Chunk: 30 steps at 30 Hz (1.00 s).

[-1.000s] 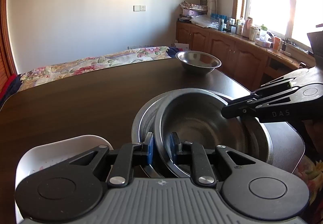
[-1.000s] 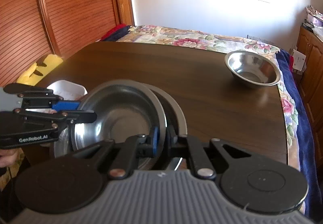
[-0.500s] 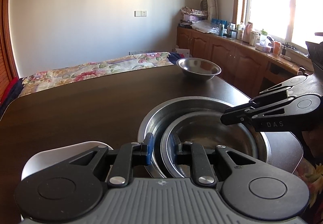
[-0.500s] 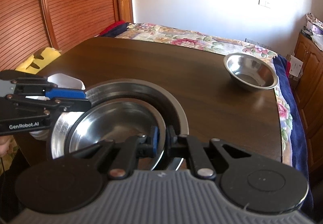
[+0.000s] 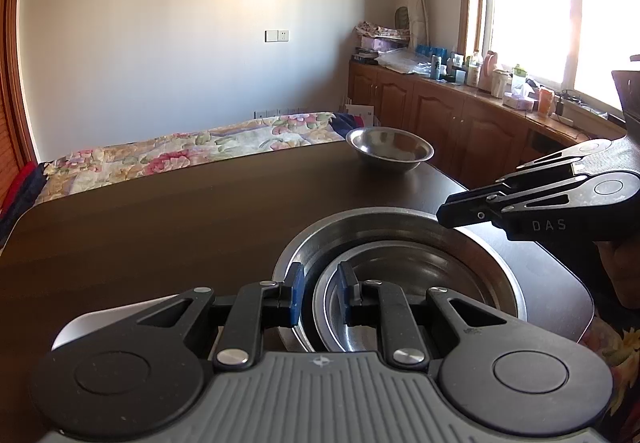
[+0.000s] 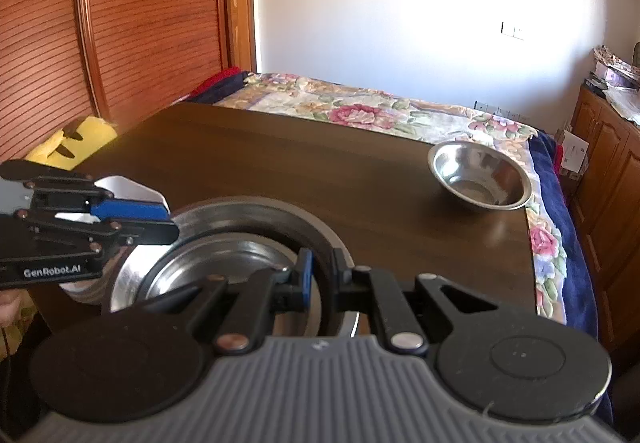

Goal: Organize plates and bowls

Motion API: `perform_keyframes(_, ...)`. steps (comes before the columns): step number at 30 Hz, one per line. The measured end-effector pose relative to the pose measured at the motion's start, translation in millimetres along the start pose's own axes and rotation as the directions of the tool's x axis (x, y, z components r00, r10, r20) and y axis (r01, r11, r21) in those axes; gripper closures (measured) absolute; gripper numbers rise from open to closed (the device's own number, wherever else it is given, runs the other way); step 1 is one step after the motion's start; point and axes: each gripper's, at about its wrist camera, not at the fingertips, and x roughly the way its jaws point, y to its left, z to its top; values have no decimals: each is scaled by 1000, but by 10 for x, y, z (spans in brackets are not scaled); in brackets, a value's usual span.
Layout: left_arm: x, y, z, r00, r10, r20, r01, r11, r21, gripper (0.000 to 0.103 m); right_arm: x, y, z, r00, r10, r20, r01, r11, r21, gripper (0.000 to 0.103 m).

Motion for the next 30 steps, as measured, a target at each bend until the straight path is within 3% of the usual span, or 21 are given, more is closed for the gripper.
perform_keyframes(12, 88, -43, 302, 1000, 0, 29, 0, 1000, 17, 82, -54, -295, 107, 997, -38, 61, 36, 999, 38, 92)
perform_keyframes(30, 495, -146, 845, 999, 4, 36, -5, 1000, 27, 70, 127, -917, 303, 991, -84, 100, 74, 993, 96, 92)
